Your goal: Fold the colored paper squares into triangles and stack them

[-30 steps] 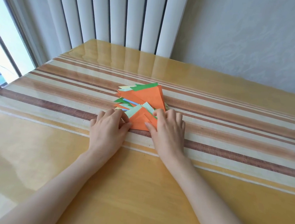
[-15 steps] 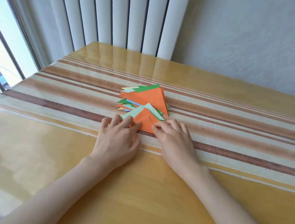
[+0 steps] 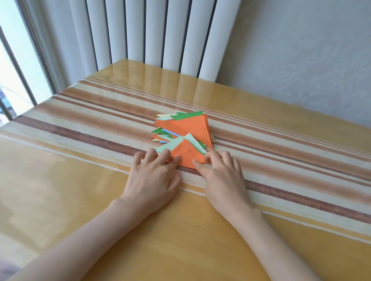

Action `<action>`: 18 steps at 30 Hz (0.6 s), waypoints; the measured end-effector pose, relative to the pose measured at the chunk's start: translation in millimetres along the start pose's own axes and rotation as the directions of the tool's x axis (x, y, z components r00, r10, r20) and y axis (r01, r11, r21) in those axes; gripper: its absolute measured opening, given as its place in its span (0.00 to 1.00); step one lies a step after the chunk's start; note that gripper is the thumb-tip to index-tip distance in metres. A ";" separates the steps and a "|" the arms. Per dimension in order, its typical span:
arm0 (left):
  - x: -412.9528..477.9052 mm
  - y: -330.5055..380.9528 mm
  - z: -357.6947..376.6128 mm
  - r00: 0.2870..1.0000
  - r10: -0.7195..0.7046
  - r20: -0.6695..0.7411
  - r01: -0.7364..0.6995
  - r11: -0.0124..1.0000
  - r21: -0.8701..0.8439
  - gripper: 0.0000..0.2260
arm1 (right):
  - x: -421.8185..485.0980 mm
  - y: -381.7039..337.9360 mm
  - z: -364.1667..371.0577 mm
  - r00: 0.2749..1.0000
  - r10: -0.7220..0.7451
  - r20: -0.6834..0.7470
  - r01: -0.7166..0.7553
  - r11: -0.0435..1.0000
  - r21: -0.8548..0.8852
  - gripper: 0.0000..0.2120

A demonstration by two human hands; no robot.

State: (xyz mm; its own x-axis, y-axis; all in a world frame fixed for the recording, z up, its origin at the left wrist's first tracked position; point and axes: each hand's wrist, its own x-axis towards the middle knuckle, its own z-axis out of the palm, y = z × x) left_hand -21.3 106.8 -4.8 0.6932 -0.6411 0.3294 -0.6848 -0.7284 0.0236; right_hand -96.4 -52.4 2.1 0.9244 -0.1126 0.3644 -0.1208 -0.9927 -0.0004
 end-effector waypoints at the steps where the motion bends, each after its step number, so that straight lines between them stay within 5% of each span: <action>1: -0.5 -0.3 0.7 1.000 0.003 0.001 -0.003 1.000 -0.002 0.21 | -7.3 3.3 -0.2 1.000 -0.002 -0.018 0.002 1.000 0.009 0.26; 18: -10.8 -16.4 -2.0 0.998 0.070 -0.002 -0.070 0.998 0.012 0.21 | -19.3 -6.9 -0.6 0.999 0.050 -0.002 -0.049 0.993 0.107 0.26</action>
State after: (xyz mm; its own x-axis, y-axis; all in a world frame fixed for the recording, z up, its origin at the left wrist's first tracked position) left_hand -18.0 126.1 -6.8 0.6434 -0.6897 0.3321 -0.7286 -0.6849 -0.0108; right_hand -113.6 -43.3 -4.4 0.9164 -0.1618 0.3660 -0.1268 -0.9849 -0.1180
